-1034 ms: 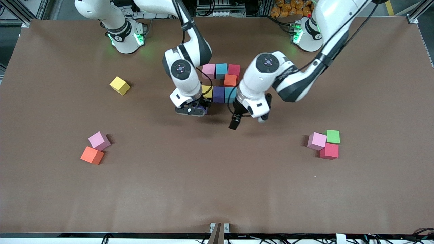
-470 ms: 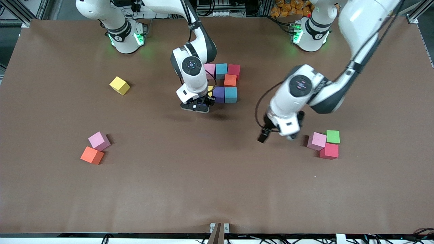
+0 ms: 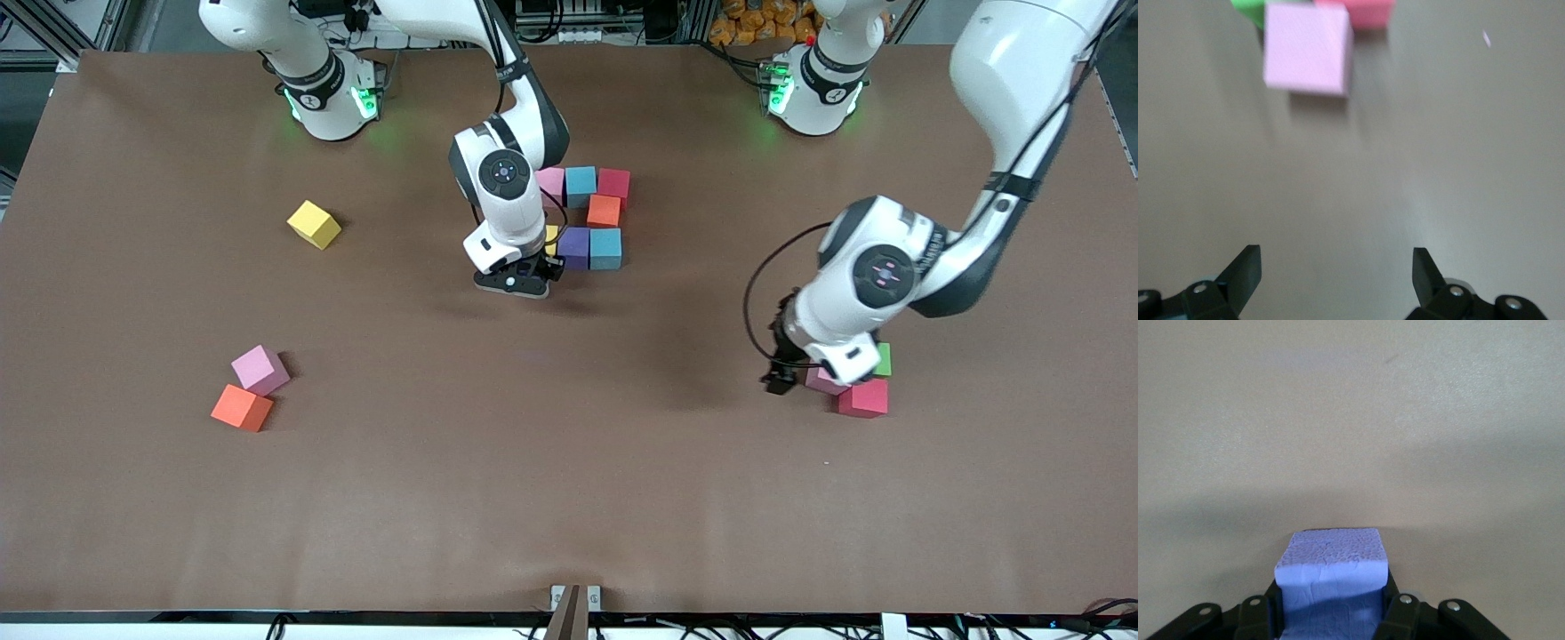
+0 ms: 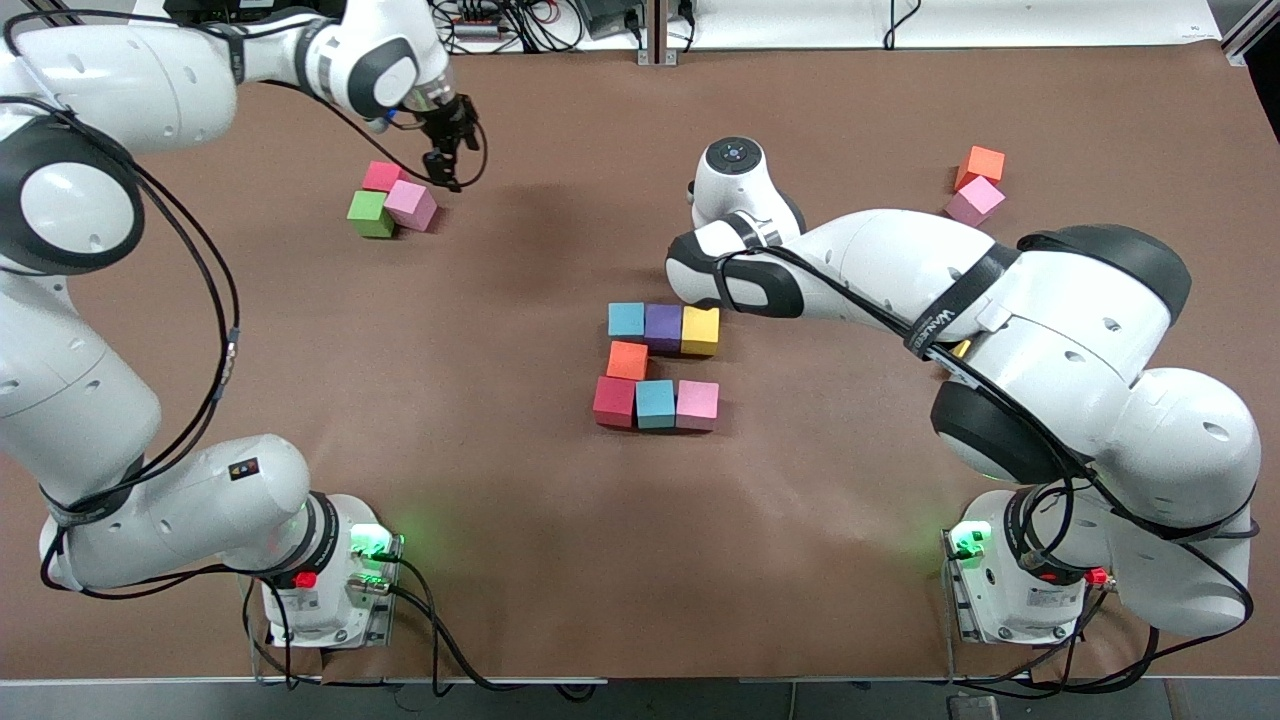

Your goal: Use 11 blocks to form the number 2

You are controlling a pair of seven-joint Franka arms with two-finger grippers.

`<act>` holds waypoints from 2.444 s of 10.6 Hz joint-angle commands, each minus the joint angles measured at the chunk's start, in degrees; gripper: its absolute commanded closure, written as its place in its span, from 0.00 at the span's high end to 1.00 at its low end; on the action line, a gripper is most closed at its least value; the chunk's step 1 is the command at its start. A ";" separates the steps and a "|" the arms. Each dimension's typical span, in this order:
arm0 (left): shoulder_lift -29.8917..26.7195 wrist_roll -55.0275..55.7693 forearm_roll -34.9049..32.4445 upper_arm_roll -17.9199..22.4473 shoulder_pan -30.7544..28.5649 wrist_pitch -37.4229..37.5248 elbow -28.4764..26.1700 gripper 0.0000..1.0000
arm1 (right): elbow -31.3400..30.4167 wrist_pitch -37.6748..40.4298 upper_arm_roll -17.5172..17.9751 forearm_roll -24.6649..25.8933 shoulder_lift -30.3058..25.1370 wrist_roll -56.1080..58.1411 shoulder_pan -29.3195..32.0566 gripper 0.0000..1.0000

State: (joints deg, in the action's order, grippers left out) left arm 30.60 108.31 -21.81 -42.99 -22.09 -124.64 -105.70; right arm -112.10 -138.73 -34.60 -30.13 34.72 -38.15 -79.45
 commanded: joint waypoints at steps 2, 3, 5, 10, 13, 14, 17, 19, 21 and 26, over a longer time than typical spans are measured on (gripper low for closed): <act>0.33 -0.28 -1.22 -0.69 -4.52 4.05 -1.26 1.00 | -0.31 -1.10 -0.82 1.48 0.52 -3.07 -1.76 0.14; 0.34 -2.03 -1.22 -0.69 -4.71 4.05 -2.22 1.00 | -0.23 -1.10 -0.73 1.48 0.61 -3.50 -1.76 0.14; 0.69 -2.58 -6.55 -0.69 -5.67 4.05 -3.28 1.00 | -0.31 -1.19 -0.73 1.48 0.70 -3.51 -2.11 0.14; 3.06 -2.66 -12.90 -0.69 -7.52 1.85 -3.03 1.00 | -0.31 -1.54 -0.73 1.48 1.05 -3.51 -2.37 0.28; 4.11 -5.55 -13.35 -0.69 -7.61 1.77 -2.94 1.00 | -0.14 -1.19 -0.73 1.39 0.96 -3.51 -2.02 0.92; 4.72 -6.00 -13.52 -0.69 -7.61 1.68 -2.59 1.00 | -0.05 -0.93 -0.82 1.39 0.96 -3.51 -1.85 0.98; 4.91 -6.00 -16.07 -0.34 -7.70 0.62 -2.59 1.00 | 0.13 -0.75 -0.99 1.39 0.35 -2.81 -0.88 1.00; 5.08 -6.00 -16.16 -0.34 -7.79 0.27 -2.41 1.00 | 0.21 -0.57 -1.69 1.30 -0.18 -1.93 -0.01 1.00; 5.35 -6.00 -16.08 -0.34 -8.49 -0.78 -2.24 1.00 | 1.17 2.75 -2.22 0.52 -2.28 2.27 3.49 1.00; 7.10 -6.00 -16.34 -0.25 -8.49 -1.75 -2.32 1.00 | 3.64 13.48 -2.22 -4.15 -6.24 24.65 17.55 1.00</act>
State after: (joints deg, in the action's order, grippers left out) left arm 36.65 102.86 -36.38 -42.90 -30.12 -125.82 -108.36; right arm -107.91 -127.54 -37.72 -32.98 30.67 -20.77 -65.90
